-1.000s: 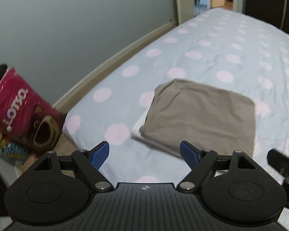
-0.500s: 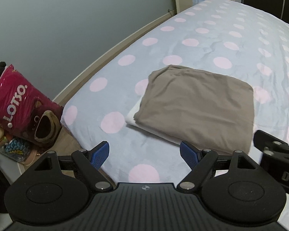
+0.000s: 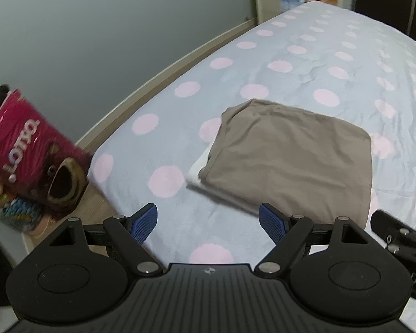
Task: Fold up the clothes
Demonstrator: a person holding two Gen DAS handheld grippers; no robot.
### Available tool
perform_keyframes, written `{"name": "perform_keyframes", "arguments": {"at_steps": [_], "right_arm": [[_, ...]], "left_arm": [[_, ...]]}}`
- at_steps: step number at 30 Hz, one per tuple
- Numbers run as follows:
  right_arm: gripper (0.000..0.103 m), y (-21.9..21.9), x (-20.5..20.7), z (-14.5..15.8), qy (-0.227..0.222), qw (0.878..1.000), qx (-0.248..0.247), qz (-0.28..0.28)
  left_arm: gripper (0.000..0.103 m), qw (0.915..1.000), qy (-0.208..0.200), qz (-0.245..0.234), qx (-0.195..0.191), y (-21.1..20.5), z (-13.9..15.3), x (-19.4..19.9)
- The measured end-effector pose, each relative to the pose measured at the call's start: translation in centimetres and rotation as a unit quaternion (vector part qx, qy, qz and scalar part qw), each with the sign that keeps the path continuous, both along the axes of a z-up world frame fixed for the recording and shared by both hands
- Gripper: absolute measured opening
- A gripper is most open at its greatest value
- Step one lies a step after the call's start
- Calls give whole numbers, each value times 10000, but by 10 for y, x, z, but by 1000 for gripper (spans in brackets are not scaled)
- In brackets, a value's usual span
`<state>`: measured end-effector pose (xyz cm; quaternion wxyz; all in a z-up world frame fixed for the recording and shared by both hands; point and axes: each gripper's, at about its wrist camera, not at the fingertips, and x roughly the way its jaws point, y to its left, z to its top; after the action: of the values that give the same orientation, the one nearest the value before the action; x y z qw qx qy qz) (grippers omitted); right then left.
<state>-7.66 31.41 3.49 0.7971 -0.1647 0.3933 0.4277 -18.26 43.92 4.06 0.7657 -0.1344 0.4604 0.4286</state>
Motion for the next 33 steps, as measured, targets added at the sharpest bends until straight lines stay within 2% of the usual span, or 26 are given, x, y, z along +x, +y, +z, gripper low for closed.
{"name": "perform_keyframes", "arguments": {"at_steps": [4,7,10,13,17,25,28,33], "right_arm": [[102,6,2,-9,-124,9997,-121,170],[102,8,11,-23,-271,9977,-268,554],[102,6,34,-37,-447,9961,-628,436],[102,1,60,-45,-201,9974,-644,267],[102,1,74,-49,119,9984,-502,220],[102,9,65,-45,239,9976,-356,539],[102,7,67,-45,223,9976,-358,557],[102,4,65,-46,37,9960,-388,799]], "left_arm": [[80,9990,130,-381,214,13,-21,13],[80,9982,-64,-603,11,25,-38,21],[80,9938,-102,-1109,70,29,-56,39],[80,9883,101,-1483,327,28,-73,62],[80,9904,-62,-1380,5,36,-86,87],[80,9828,-1,-1806,-395,23,-116,115],[80,9812,84,-1791,-708,19,-124,103],[80,9772,-138,-1739,-1206,25,-113,63]]}}
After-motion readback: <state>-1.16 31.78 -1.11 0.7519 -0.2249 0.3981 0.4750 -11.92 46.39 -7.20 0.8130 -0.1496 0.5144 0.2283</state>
